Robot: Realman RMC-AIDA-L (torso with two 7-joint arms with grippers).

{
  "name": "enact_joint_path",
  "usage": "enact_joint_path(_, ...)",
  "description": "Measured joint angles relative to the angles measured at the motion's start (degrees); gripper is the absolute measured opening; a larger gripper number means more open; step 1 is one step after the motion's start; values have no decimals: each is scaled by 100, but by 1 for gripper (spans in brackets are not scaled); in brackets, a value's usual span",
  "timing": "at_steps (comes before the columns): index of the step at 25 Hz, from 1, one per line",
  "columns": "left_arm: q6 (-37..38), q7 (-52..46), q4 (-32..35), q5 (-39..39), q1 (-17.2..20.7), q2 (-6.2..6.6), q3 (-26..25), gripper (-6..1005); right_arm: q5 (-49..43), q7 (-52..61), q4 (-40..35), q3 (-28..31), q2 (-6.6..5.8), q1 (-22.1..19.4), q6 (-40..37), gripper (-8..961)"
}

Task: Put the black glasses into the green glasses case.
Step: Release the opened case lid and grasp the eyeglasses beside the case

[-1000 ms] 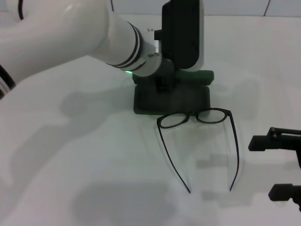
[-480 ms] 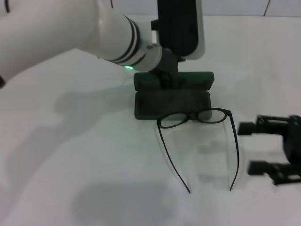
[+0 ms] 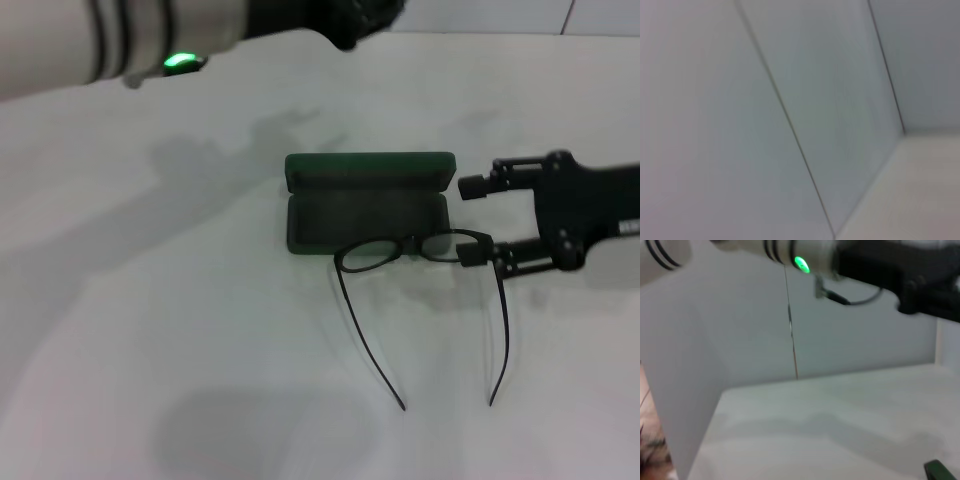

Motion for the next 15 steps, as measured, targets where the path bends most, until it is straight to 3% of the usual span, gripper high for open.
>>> enact_joint_path(3, -15, 639, -43, -1219, 531, -1, -195, 475, -682, 730, -78, 9, -118, 568, 97, 753)
enact_joint_path(6, -17, 1074, -268, -1966, 896, -4, -226, 475, -1409, 1187, 5, 9, -141, 986, 240, 752)
enact_joint_path(9, 5, 1389, -391, -2481, 1377, -11, -224, 474, -2310, 1565, 201, -25, -30, 1459, 382, 751)
enact_joint_path(11, 34, 1539, -439, -2677, 1659, -12, -210, 474, -3286, 1832, 603, -23, 210, 2114, 634, 750)
enact_joint_path(12, 47, 1587, -475, -2702, 1744, -12, -203, 474, -3286, 1832, 603, -23, 210, 2114, 634, 749)
enact_joint_path(15, 132, 1679, -647, -2734, 1890, -13, -183, 474, -3710, 1862, 772, -35, 416, 2395, 839, 747)
